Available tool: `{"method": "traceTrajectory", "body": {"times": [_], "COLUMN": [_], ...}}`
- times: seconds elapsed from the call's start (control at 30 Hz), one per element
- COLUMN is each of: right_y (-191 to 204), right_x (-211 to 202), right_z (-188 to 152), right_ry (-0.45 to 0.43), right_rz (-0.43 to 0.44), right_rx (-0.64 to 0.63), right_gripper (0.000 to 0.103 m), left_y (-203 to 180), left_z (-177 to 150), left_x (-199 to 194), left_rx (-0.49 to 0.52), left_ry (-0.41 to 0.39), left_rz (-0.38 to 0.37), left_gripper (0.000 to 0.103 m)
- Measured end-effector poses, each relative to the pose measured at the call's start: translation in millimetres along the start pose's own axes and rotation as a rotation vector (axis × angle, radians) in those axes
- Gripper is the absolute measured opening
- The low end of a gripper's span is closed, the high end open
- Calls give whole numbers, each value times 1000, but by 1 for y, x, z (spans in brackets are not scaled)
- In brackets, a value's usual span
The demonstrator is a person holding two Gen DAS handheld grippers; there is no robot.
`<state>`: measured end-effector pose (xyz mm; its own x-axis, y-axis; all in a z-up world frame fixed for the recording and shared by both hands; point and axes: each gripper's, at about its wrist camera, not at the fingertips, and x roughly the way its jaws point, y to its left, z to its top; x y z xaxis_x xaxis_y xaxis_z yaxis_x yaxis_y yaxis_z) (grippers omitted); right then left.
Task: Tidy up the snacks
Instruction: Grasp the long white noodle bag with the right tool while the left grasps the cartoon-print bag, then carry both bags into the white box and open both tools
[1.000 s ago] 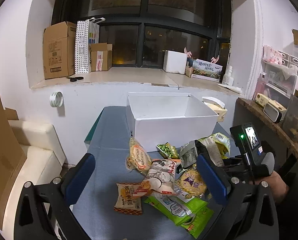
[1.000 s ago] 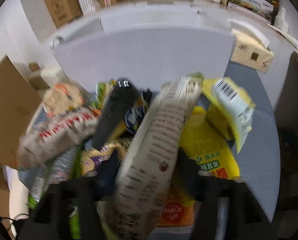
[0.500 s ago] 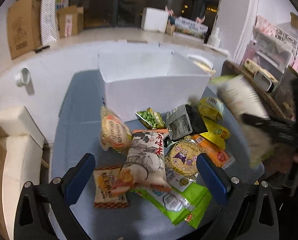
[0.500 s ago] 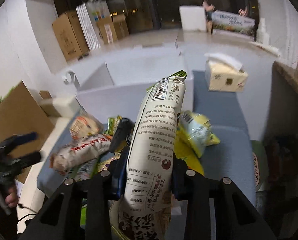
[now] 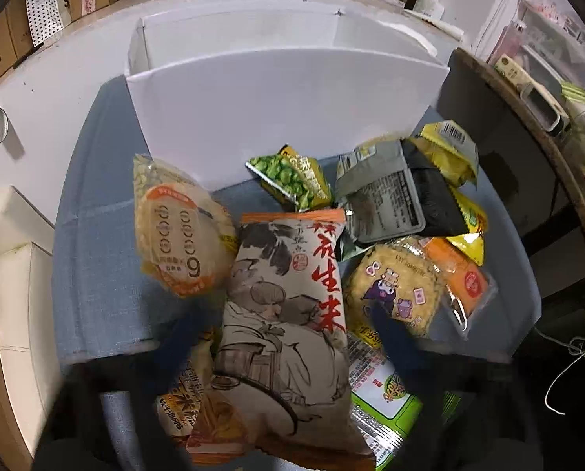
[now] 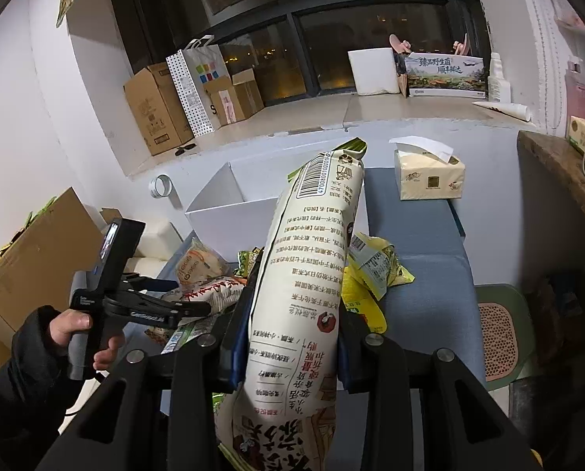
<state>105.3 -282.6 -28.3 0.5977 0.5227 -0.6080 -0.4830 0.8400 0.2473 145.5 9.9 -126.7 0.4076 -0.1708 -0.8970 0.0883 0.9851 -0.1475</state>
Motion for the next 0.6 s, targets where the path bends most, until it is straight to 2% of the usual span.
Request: {"method": "traceTrajectory", "body": {"times": [0.07, 0.17, 0.27, 0.37, 0.6], "right_y": [0, 0, 1, 4, 14], "right_x": [2, 2, 1, 2, 22], "right_z": [-1, -3, -3, -3, 9], "right_ry": [5, 6, 0, -10, 3], "right_rz": [4, 8, 14, 14, 46], "right_rx": [3, 5, 1, -5, -22], "right_gripper": [38, 38, 38, 38, 38], "left_y": [-1, -6, -15, -24, -21], "left_z": [-2, -8, -21, -30, -22], "left_x": [-1, -11, -38, -71, -125], "left_rx": [-6, 1, 14, 24, -42], "left_ry": [4, -39, -129, -240, -443], "left_rz": [-2, 6, -4, 31, 46], "left_gripper": [49, 47, 47, 47, 47]}}
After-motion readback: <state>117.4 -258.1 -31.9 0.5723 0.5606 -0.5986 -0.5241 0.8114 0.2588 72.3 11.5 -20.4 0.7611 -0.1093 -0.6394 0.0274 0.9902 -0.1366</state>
